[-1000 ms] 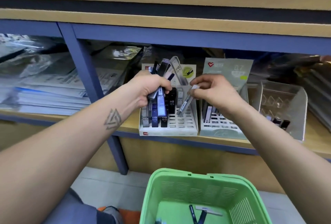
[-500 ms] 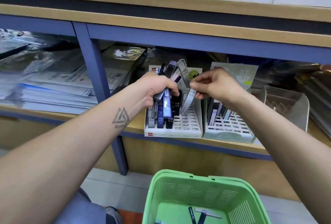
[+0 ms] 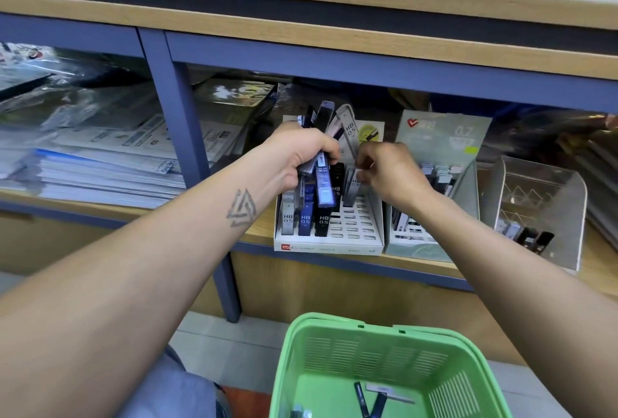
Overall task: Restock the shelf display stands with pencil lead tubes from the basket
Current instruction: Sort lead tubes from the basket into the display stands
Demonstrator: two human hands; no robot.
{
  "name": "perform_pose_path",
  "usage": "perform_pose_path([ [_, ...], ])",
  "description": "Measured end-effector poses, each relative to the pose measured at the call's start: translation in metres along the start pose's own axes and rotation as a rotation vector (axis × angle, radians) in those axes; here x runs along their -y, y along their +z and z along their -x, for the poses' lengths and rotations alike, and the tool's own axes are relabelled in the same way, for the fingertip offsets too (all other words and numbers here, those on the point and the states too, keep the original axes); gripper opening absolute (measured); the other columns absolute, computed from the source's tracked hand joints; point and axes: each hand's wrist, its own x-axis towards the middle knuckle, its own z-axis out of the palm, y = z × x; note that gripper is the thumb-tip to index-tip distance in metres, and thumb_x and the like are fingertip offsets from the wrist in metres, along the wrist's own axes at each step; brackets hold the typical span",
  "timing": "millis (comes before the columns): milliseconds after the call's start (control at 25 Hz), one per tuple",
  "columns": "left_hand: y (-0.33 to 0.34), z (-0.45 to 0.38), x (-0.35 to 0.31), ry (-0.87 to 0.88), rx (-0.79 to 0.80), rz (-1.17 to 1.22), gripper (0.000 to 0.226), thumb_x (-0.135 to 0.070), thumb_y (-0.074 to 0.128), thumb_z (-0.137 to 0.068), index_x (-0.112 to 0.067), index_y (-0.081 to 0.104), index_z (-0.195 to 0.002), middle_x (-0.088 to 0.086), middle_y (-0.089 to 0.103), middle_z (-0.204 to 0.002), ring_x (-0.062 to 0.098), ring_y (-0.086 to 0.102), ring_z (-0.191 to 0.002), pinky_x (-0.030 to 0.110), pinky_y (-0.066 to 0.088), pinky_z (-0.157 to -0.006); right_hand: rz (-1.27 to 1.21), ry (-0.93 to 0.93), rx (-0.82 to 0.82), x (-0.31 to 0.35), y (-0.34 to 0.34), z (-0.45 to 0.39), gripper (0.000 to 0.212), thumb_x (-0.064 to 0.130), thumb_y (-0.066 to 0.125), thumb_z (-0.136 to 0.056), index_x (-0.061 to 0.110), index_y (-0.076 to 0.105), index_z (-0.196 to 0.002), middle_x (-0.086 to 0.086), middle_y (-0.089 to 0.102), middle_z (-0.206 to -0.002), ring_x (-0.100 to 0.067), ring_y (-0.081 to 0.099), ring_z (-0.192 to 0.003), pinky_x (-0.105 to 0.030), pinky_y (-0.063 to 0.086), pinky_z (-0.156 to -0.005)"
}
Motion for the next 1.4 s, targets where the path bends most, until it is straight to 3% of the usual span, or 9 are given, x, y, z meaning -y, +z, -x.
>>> perform_pose_path([
  [280,0.001,-0.003,0.0,0.003,0.002,-0.008,0.024,0.007,0.065,-0.076,-0.002,0.061,-0.098,0.015,0.062,-0.08,0.022,0.062,-0.059,0.032,0.057,-0.063,-0.001,0.03,0.044,0.004,0.003,-0.006,0.011,0.007,0.074,-0.087,0.017,0.072,-0.089,-0.01,0.068,-0.097,-0.03,0.066,-0.091,-0.043,0.059,-0.082],
  [560,0.001,-0.003,0.001,0.006,-0.014,0.017,0.022,0.007,0.067,-0.076,0.001,0.063,-0.097,0.013,0.064,-0.07,0.022,0.065,-0.053,0.032,0.057,-0.054,0.483,-0.061,0.088,0.014,0.01,0.003,0.031,0.01,0.06,-0.091,0.02,0.066,-0.12,-0.008,0.065,-0.112,-0.035,0.064,-0.099,-0.041,0.055,-0.076],
  [640,0.002,-0.002,0.002,0.024,-0.043,0.04,0.026,0.009,0.068,-0.075,0.003,0.063,-0.099,0.015,0.065,-0.07,0.024,0.066,-0.051,0.034,0.058,-0.053,0.255,-0.026,0.045,0.02,-0.001,0.006,0.03,0.01,0.055,-0.094,0.017,0.066,-0.122,-0.01,0.069,-0.111,-0.034,0.067,-0.097,-0.043,0.058,-0.078],
  [680,0.003,-0.003,0.002,0.047,-0.071,0.057,0.028,0.011,0.069,-0.073,0.005,0.064,-0.101,0.018,0.066,-0.072,0.027,0.067,-0.053,0.038,0.059,-0.055,-0.065,0.068,0.04,0.023,-0.008,0.008,0.026,0.011,0.054,-0.097,0.014,0.066,-0.12,-0.013,0.073,-0.105,-0.033,0.07,-0.09,-0.042,0.06,-0.075],
  [760,0.006,-0.003,0.003,0.108,-0.15,0.079,0.03,0.012,0.071,-0.072,0.007,0.066,-0.1,0.02,0.069,-0.076,0.03,0.07,-0.057,0.041,0.061,-0.056,-0.809,0.266,0.225,0.035,-0.023,0.019,0.017,0.02,0.061,-0.099,0.008,0.065,-0.111,-0.018,0.076,-0.089,-0.029,0.073,-0.073,-0.033,0.06,-0.059],
  [840,0.01,-0.002,0.004,0.139,-0.201,0.089,0.027,0.011,0.074,-0.072,0.006,0.067,-0.098,0.021,0.072,-0.079,0.031,0.074,-0.062,0.044,0.062,-0.057,-1.088,0.283,0.359,0.042,-0.027,0.032,0.026,0.024,0.075,-0.091,0.007,0.063,-0.107,-0.015,0.075,-0.083,-0.022,0.071,-0.069,-0.028,0.056,-0.057],
  [1040,0.016,-0.002,0.006,0.149,-0.152,0.134,0.047,-0.014,0.093,-0.067,0.0,0.068,-0.105,0.017,0.077,-0.086,0.033,0.077,-0.074,0.054,0.063,-0.07,-1.089,0.227,0.313,0.042,-0.026,0.046,0.035,-0.003,0.078,-0.082,0.005,0.063,-0.112,-0.009,0.073,-0.073,-0.019,0.07,-0.068,-0.027,0.056,-0.06],
  [1240,0.009,-0.013,0.007,0.119,-0.225,0.178,0.019,-0.01,0.082,-0.081,-0.003,0.067,-0.091,0.006,0.063,-0.053,0.015,0.056,-0.039,0.021,0.046,-0.041,-1.008,0.164,0.432,0.03,-0.036,0.052,0.059,-0.007,0.078,-0.08,0.014,0.057,-0.131,-0.011,0.071,-0.084,-0.027,0.071,-0.077,-0.03,0.058,-0.063],
  [1400,0.006,-0.015,0.004,0.07,-0.152,0.088,0.014,-0.005,0.077,-0.083,-0.007,0.062,-0.082,0.003,0.057,-0.054,0.009,0.046,-0.034,0.015,0.037,-0.037,-1.032,0.179,0.433,0.023,-0.04,0.049,0.068,-0.012,0.075,-0.081,0.022,0.053,-0.135,-0.014,0.071,-0.088,-0.029,0.072,-0.077,-0.031,0.059,-0.061],
])
